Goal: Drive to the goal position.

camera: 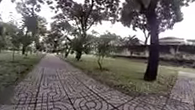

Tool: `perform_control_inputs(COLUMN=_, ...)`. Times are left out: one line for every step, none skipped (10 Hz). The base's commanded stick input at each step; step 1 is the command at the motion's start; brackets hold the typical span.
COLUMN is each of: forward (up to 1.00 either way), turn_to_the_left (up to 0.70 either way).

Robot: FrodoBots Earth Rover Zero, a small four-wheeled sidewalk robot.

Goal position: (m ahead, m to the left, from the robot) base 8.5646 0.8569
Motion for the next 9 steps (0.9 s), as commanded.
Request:
perform_control_inputs(forward=1.00, turn_to_the_left=0.27)
perform_control_inputs(forward=1.00, turn_to_the_left=0.27)
perform_control_inputs(forward=1.00, turn_to_the_left=0.27)
perform_control_inputs(forward=1.00, turn_to_the_left=0.01)
perform_control_inputs(forward=1.00, turn_to_the_left=0.00)
perform_control_inputs(forward=1.00, turn_to_the_left=0.03)
perform_control_inputs(forward=1.00, turn_to_the_left=0.27)
perform_control_inputs(forward=1.00, turn_to_the_left=0.27)
perform_control_inputs(forward=1.00, turn_to_the_left=0.27)
